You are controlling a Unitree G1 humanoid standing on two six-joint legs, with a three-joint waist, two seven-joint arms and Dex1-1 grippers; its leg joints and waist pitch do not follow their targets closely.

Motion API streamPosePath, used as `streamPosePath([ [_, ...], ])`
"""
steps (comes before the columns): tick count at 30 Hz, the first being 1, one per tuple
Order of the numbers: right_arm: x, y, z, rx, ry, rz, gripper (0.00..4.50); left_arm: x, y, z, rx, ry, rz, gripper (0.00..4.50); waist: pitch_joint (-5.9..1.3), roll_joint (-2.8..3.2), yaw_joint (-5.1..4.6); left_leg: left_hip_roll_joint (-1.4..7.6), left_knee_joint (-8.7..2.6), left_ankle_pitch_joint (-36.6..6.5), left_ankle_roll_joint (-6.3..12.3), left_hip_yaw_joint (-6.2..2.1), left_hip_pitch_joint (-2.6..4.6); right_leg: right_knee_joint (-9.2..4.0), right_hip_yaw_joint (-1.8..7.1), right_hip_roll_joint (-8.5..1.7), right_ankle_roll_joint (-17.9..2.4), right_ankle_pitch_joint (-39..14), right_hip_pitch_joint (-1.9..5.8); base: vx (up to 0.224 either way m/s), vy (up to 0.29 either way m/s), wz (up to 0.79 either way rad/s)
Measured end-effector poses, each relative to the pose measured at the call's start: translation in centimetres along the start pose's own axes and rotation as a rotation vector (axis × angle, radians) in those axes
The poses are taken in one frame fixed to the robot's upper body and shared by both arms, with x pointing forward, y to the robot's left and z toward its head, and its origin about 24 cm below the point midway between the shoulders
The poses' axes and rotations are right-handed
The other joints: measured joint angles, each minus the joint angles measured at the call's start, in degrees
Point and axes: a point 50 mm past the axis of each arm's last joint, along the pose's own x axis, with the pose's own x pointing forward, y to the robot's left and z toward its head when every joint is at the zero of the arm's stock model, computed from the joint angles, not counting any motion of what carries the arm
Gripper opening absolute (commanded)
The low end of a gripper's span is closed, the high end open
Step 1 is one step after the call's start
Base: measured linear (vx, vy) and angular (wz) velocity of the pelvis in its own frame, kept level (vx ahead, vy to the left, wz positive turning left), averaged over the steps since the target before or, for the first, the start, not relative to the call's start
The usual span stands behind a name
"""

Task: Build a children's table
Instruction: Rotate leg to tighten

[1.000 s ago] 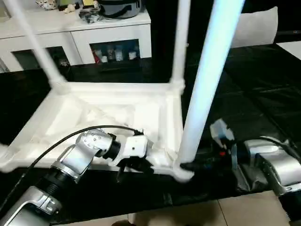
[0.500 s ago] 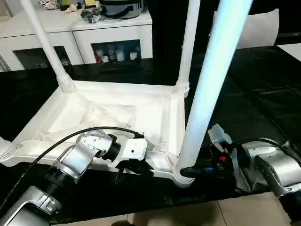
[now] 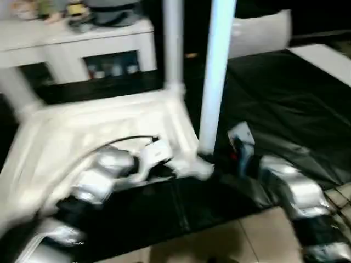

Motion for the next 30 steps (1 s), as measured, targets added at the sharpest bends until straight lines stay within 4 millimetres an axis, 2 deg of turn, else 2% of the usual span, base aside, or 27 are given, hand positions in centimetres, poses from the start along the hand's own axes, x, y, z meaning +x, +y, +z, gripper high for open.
streamPosePath([
  [1, 0.4, -0.3, 0.1, 0.001, -0.013, -0.079, 2.03, 0.8, 0.0, 0.3, -0.017, -0.009, 0.037, 0.00, 0.18, 0.05, -0.34, 0.03, -0.04, 0.0, -0.01, -0.03, 0.11, 0.39, 0.12, 0.02, 0.0, -0.3, 0.33, 0.000, 0.000, 0.00],
  [2, 0.8, -0.3, 0.1, -0.004, -0.023, -0.132, 2.03, 1.4, 0.1, 0.6, -0.026, -0.015, 0.064, 0.00, 0.39, -0.11, -0.15, -0.08, -0.07, 0.0, -0.02, 0.29, 0.52, 1.92, 0.94, 0.06, 0.0, -1.1, 0.19, 0.000, 0.000, 0.00],
  [3, 1.0, -0.3, 0.1, 0.001, -0.033, -0.167, 2.03, 1.6, 0.2, 0.8, -0.031, -0.019, 0.087, 0.00, 0.74, -0.53, -0.07, -0.46, -0.08, 0.0, -0.02, 0.62, 1.13, 2.83, 1.94, -0.03, -0.1, -1.6, 0.01, 0.000, 0.000, 0.00],
  [4, 1.2, -0.3, 0.1, 0.006, -0.043, -0.192, 2.54, 1.8, 0.2, 0.8, -0.033, -0.021, 0.103, 0.00, 0.98, -0.98, -0.09, -0.86, 0.20, -0.2, -0.15, 0.76, 1.91, 3.11, 2.35, 0.03, 0.1, -1.5, -0.57, 0.033, -0.048, 0.18],
  [5, 1.3, -0.2, 0.3, 0.015, -0.052, -0.209, 2.65, 1.9, 0.2, 0.8, -0.035, -0.027, 0.120, 0.00, 1.33, -1.26, 0.24, -0.88, 1.96, -2.7, -0.53, 1.07, 1.95, 2.72, 1.20, -0.25, 0.1, -1.5, -0.71, 0.038, -0.052, -0.03],
  [6, 1.6, -0.1, 0.4, 0.024, -0.060, -0.219, 2.65, 1.8, 0.4, 0.8, -0.034, -0.029, 0.130, 0.00, 1.35, -0.73, 0.23, -0.90, 2.61, -3.9, 0.06, 0.52, 1.79, 2.18, -0.85, -1.12, 0.1, -1.5, -0.58, 0.112, -0.022, -0.16],
  [7, 1.7, 0.0, 0.3, 0.037, -0.064, -0.235, 2.65, 1.8, 0.5, 1.0, -0.026, -0.033, 0.142, 0.00, 1.14, 0.66, -0.05, -0.09, 2.38, -4.1, 0.18, -0.31, 1.09, 0.91, -3.14, -1.14, 0.1, -1.5, 0.41, 0.075, 0.017, -0.29],
  [8, 1.7, 0.1, 0.2, 0.052, -0.069, -0.256, 2.71, 1.9, 0.7, 1.4, -0.014, -0.035, 0.150, 0.00, 1.58, 1.43, -0.22, 1.09, 2.21, -4.1, -0.03, -1.33, 0.37, 1.21, -4.20, -0.78, 0.7, -2.3, 1.08, 0.126, 0.066, -0.18],
  [9, 1.6, 0.0, 0.1, 0.054, -0.073, -0.271, 2.86, 2.0, 0.7, 1.6, -0.003, -0.036, 0.149, 0.00, 1.83, 0.88, -0.07, 0.81, 2.24, -3.7, -0.64, -1.34, 0.29, 4.16, -1.83, -0.76, 0.7, -4.7, 0.92, 0.052, 0.036, -0.05],
  [10, 1.5, -0.1, -0.1, 0.054, -0.073, -0.280, 3.08, 2.1, 0.7, 1.8, 0.002, -0.043, 0.147, 0.00, 1.79, -0.09, 0.19, 0.47, 2.29, -3.5, -1.06, -0.37, 1.11, 4.94, 0.10, -0.85, 0.2, -4.4, 0.36, 0.108, 0.021, 0.07],
  [11, 1.4, -0.2, -0.1, 0.044, -0.075, -0.285, 3.10, 2.1, 0.7, 1.8, 0.017, -0.050, 0.144, 0.00, 1.80, -0.85, 0.57, -0.90, 2.20, -3.5, -1.07, -0.46, 1.35, 5.46, 1.84, -0.99, 0.7, -2.6, 0.06, 0.075, -0.050, 0.17],
  [12, 1.2, -0.3, -0.2, 0.037, -0.076, -0.289, 3.12, 2.2, 0.6, 1.8, 0.030, -0.053, 0.138, 0.00, 1.73, -0.86, 1.35, -1.24, 2.02, -3.5, -1.02, -0.35, 1.64, 5.69, 2.47, -0.92, 0.8, -2.6, -0.43, 0.099, -0.071, 0.12],
  [13, 1.1, -0.5, -0.1, 0.028, -0.079, -0.290, 3.12, 2.2, 0.5, 2.0, 0.051, -0.061, 0.131, 0.00, 1.50, -0.67, 2.10, -1.27, 1.70, -3.5, -0.97, -0.22, 0.96, 5.69, 2.61, -0.94, 0.8, -2.6, -0.67, 0.042, -0.056, -0.01],
  [14, 0.7, -0.5, 0.0, 0.018, -0.090, -0.290, 3.35, 2.2, 0.5, 2.1, 0.078, -0.071, 0.124, 0.00, 1.26, -0.35, 2.94, -1.27, 1.23, -3.0, -0.65, -0.49, 0.30, 5.54, 2.60, -0.80, 0.7, -2.6, -1.19, 0.056, -0.038, -0.05],
  [15, 0.5, -0.5, 0.0, 0.009, -0.093, -0.288, 3.49, 2.1, 0.5, 2.2, 0.093, -0.081, 0.120, 0.00, 1.05, -0.30, 3.27, -1.09, 0.76, -1.6, -0.80, -0.56, -0.10, 5.54, 2.58, -0.59, 0.7, -2.6, -1.66, 0.000, 0.000, 0.00],
  [18, -0.2, -0.6, 0.0, -0.017, -0.091, -0.266, 3.64, 1.8, 0.7, 2.5, 0.142, -0.092, 0.118, 0.00, 0.88, -0.28, 4.43, -0.59, 0.91, -0.8, -0.57, -0.53, -1.02, 5.44, 2.69, -0.03, -0.1, -2.0, -2.36, 0.054, -0.018, 0.04],
  [22, -1.5, -0.4, -0.3, -0.026, -0.084, -0.232, 4.08, 1.4, 1.6, 2.2, 0.179, -0.083, 0.144, 0.00, 0.89, -0.35, 5.26, -0.34, 0.92, -0.8, -0.53, -0.12, -1.12, 5.27, 2.67, 0.15, -0.3, -1.9, -2.48, 0.000, 0.000, 0.00],
  [25, -2.6, -0.6, -1.2, -0.028, -0.051, -0.230, 4.33, 1.2, 2.2, 1.9, 0.173, -0.090, 0.176, 0.00, 0.93, -0.41, 5.13, -0.22, 0.91, -0.9, -0.58, 0.14, -1.02, 4.98, 2.76, 0.17, -0.4, -1.6, -2.45, 0.000, 0.000, 0.00],
  [28, -3.4, -0.3, -1.2, -0.035, -0.060, -0.208, 4.49, 1.0, 2.6, 1.7, 0.132, -0.100, 0.188, 0.54, 0.95, -0.44, 4.50, -0.22, 0.91, -1.0, -0.84, 0.31, -0.96, 4.82, 2.96, 0.17, -0.1, -1.5, -2.50, 0.000, 0.000, 0.00],
  [30, -3.6, 0.0, -0.9, -0.044, -0.076, -0.185, 4.50, 0.9, 2.8, 2.1, 0.101, -0.145, 0.193, 0.69, 0.98, -0.50, 4.67, -0.22, 0.91, -1.0, -0.84, 0.32, -0.98, 4.82, 2.98, 0.17, -0.1, -1.5, -2.49, 0.000, 0.000, 0.00],
])
